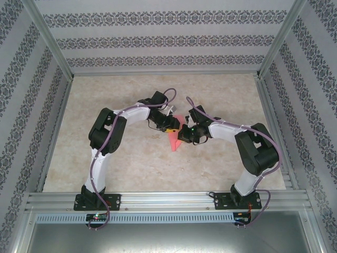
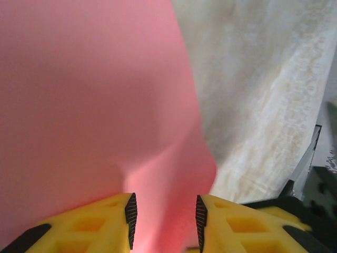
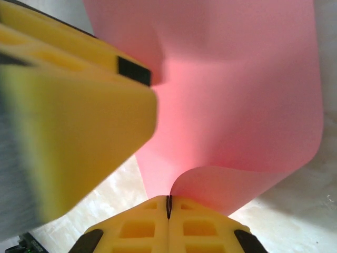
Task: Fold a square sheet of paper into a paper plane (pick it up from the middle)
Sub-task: Third fold the triangle at the center of the table.
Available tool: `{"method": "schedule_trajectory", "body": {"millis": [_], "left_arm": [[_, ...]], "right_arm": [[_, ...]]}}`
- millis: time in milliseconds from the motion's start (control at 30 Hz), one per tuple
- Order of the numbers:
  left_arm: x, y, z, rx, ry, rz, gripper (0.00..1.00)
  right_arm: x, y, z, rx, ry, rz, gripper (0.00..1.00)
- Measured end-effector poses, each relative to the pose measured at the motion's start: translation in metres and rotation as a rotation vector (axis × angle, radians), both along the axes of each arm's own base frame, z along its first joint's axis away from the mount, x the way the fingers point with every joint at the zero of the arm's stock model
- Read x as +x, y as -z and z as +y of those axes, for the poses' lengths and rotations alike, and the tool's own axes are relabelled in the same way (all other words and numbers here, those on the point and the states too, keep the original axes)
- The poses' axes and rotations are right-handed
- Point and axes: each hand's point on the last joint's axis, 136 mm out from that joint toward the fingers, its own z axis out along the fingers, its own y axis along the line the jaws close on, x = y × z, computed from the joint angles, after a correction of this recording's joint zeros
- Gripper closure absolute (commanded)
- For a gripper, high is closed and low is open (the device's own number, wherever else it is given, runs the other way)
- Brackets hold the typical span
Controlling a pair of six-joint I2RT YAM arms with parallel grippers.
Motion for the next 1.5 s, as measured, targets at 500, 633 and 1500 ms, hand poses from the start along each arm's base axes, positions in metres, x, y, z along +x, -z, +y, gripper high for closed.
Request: {"method": "schedule_trajectory", "body": {"millis": [500,633,1500], "left_arm": [[0.024,-0.011,0.038,0.081,-0.063,-0.063,0.63],[0.025,0.002,0.038,0.092,-0.059,-0.042,0.64],[0.024,0.020,0.034,0.089,-0.047,0.001,0.65]], "right_arm": [[0.009,-0.006,0.008,0.022,-0.012,-0.012,0.94],[0.011,-0.007,0.010,0.022,-0.016,-0.011,0.94],[0.013,0.009,0.030,-0.006,-0.096,0.020,0.93]]}}
